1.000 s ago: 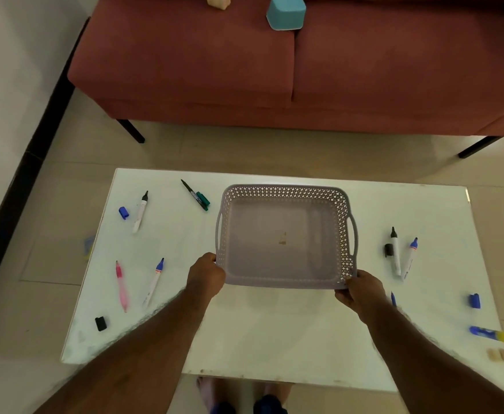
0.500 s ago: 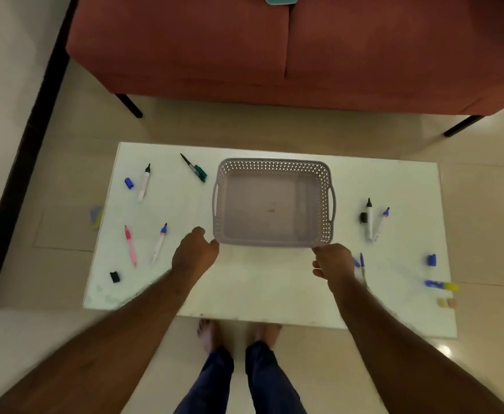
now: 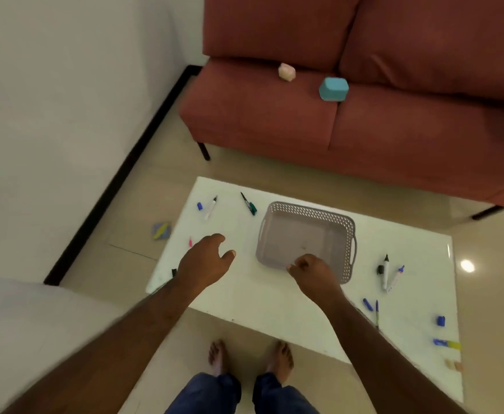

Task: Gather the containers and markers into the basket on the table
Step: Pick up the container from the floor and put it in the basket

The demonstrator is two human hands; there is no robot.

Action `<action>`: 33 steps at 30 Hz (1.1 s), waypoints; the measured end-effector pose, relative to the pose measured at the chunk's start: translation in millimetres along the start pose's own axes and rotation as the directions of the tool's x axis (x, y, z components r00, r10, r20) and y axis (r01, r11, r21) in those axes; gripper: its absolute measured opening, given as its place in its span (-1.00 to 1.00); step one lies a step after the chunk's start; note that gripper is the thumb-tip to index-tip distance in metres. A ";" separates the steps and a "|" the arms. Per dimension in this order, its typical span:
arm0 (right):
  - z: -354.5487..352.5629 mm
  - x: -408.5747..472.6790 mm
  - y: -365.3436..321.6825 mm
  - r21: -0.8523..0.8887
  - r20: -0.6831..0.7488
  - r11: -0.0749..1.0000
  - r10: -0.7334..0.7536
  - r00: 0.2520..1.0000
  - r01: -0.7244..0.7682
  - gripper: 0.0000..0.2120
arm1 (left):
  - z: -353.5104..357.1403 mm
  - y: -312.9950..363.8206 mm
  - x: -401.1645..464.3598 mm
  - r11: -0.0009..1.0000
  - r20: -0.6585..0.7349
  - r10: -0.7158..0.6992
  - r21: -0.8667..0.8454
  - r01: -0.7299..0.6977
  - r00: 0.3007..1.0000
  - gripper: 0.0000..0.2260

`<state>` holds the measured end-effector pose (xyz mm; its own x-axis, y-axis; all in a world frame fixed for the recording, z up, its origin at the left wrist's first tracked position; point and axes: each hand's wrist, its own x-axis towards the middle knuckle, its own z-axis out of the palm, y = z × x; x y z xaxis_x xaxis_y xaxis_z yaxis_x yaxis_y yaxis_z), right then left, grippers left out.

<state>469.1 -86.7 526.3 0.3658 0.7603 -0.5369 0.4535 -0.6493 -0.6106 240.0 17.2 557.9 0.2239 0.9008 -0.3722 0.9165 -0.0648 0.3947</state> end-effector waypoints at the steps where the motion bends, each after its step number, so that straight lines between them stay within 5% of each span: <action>1: -2.0 -3.6 -14.7 -0.030 0.008 0.999 -0.035 0.999 0.035 -0.73 | -11.4 -4.0 -7.1 1.000 -0.035 -0.006 -0.011 0.006 0.999 -0.52; 7: 2.8 -17.9 -106.8 -0.217 0.038 0.947 -0.235 0.971 0.238 -0.41 | -76.5 -47.3 -36.6 1.000 -0.313 0.007 0.026 0.001 0.950 -0.42; 14: 60.6 -37.7 -204.9 -0.295 0.076 0.882 -0.362 0.929 0.367 -0.39 | -123.3 -146.4 -60.2 0.993 -0.413 -0.112 -0.085 0.084 0.904 -0.37; 19: 128.8 -53.9 -250.5 -0.341 0.101 0.862 -0.364 0.926 0.376 -0.35 | -142.3 -241.6 -81.3 0.985 -0.405 -0.168 -0.112 0.133 0.899 -0.33; 33: 297.9 -65.5 -366.3 -0.448 0.166 0.806 -0.349 0.922 0.386 -0.31 | -222.6 -435.7 -51.4 0.961 -0.259 -0.148 0.190 0.201 0.954 -0.29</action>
<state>37.0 95.3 611.6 0.0438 0.9246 -0.3785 0.8710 -0.2209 -0.4389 -244.6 94.7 592.1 -0.0082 0.9805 -0.1961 0.9887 0.0373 0.1450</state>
